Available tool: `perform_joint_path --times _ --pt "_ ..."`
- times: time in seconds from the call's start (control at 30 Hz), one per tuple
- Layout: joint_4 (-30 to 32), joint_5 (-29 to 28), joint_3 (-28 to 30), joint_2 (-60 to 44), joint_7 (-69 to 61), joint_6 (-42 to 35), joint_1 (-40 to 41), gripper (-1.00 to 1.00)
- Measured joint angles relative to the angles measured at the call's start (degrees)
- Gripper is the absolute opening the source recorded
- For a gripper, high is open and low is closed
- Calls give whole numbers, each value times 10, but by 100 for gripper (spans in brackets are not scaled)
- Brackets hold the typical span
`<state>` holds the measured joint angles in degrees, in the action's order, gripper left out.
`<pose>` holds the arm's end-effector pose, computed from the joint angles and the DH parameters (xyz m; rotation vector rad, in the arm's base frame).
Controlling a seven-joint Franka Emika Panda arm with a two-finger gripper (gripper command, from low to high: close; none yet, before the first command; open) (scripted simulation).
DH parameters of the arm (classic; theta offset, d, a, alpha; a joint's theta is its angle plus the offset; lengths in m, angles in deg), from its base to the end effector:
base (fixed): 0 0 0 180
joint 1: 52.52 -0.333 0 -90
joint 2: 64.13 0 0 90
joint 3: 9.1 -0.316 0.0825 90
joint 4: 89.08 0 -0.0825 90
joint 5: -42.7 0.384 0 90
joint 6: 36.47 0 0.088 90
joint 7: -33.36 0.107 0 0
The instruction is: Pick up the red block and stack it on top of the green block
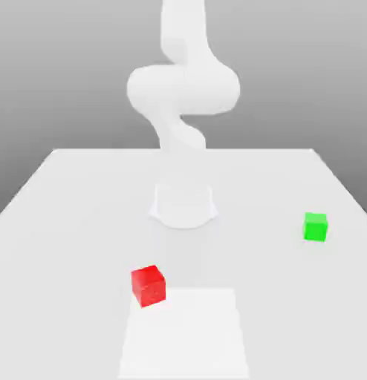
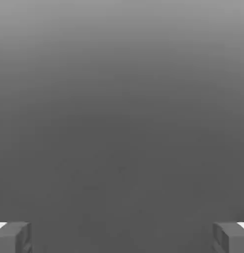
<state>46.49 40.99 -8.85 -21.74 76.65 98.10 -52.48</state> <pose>0.3726 -0.0029 0.6610 -2.5471 0.9992 -0.9746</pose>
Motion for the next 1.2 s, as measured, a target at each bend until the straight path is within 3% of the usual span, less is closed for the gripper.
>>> perform_joint_path --times 0.27,0.5,0.63,0.77,0.8,1.03,1.2 --pt "143 -50 40 -133 -108 105 2 0" --pt "282 -58 108 -262 -248 210 -3 0" --pt "318 3 129 -404 -352 318 -17 0" --pt "312 90 63 -496 -421 395 29 0" --pt "310 95 41 -516 -425 412 51 -100" --pt "309 92 32 -521 -424 415 61 -100" --pt "321 22 60 -434 -372 341 53 -100"
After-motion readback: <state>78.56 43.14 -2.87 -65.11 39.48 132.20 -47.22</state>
